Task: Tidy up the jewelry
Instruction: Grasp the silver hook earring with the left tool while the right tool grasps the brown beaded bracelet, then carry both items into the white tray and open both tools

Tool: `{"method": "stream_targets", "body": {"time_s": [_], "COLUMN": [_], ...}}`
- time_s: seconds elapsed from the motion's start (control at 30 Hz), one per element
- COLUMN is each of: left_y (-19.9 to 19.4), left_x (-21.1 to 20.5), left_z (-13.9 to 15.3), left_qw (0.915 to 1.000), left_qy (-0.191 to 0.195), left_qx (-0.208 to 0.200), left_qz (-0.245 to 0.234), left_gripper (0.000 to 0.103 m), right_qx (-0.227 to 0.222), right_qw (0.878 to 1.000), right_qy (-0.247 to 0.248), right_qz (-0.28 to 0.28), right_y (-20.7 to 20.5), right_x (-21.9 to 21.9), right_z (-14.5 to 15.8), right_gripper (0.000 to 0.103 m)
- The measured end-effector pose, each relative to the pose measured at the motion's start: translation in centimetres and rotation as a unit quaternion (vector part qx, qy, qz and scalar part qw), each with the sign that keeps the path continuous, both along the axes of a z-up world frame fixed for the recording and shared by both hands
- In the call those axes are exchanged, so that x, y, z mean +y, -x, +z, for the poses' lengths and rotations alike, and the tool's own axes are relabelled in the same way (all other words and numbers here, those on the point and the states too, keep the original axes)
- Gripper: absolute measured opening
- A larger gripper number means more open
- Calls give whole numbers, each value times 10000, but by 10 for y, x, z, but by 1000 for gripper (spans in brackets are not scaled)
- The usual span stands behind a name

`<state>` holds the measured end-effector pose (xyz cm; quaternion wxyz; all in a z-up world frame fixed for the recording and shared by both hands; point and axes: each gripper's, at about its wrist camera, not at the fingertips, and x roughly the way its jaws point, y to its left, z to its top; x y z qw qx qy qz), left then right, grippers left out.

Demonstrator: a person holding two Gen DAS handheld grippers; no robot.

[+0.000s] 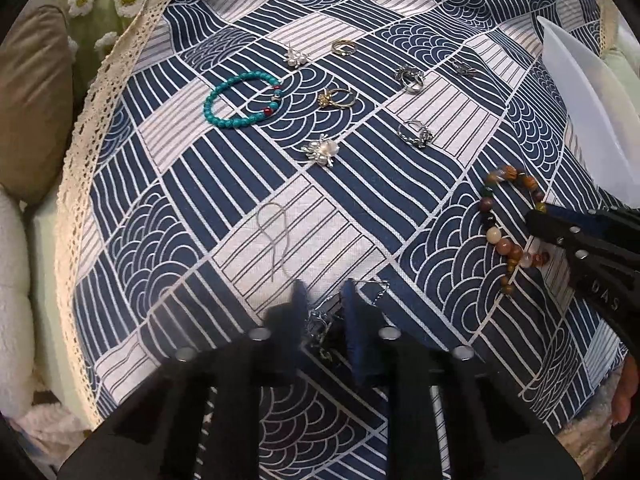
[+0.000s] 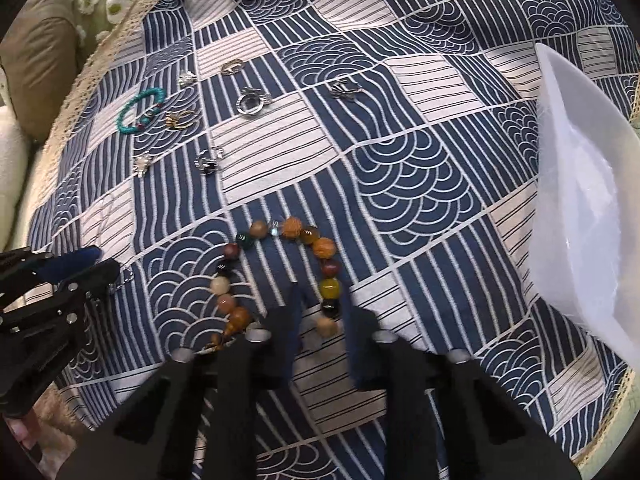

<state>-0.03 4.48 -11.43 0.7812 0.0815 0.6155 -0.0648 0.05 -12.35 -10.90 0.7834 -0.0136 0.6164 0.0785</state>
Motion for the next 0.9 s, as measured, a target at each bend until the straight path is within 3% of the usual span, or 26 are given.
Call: {"method": "stream_targets", "body": {"time_s": [0.13,0.27,0.37,0.47,0.6,0.7,0.8,0.9], "left_y": [-1,6,12,15,13,6,-7,-24], "left_x": [11,22,22,6,-32,-71,-116,-165], "left_z": [8,40,64,99,145,167,184,184], "left_qw": [9994,9977,9952,9915,9832,9772,9713,9656], "left_qy": [308,631,884,1090,1480,1730,1908,2121], "left_qx": [42,-216,-403,-698,-959,-1005,-1051,-934], "left_qz": [121,117,69,-124,-476,-712,-960,-1177], "left_gripper": [4,4,4,4,4,4,4,4], "right_qx": [-119,-400,-687,-1208,-1724,-1845,-1802,-1616], "right_qw": [9998,9989,9972,9925,9843,9804,9789,9784], "right_qy": [-132,-234,-305,-165,-28,-16,21,-17], "right_qz": [-63,-51,-49,-72,-378,-685,-962,-1289], "right_y": [3,5,12,23,28,26,13,-5], "right_x": [-2,-8,-14,-25,-60,-102,-142,-181], "right_z": [10,34,63,111,164,187,189,172], "right_gripper": [11,11,11,11,11,11,11,11]}}
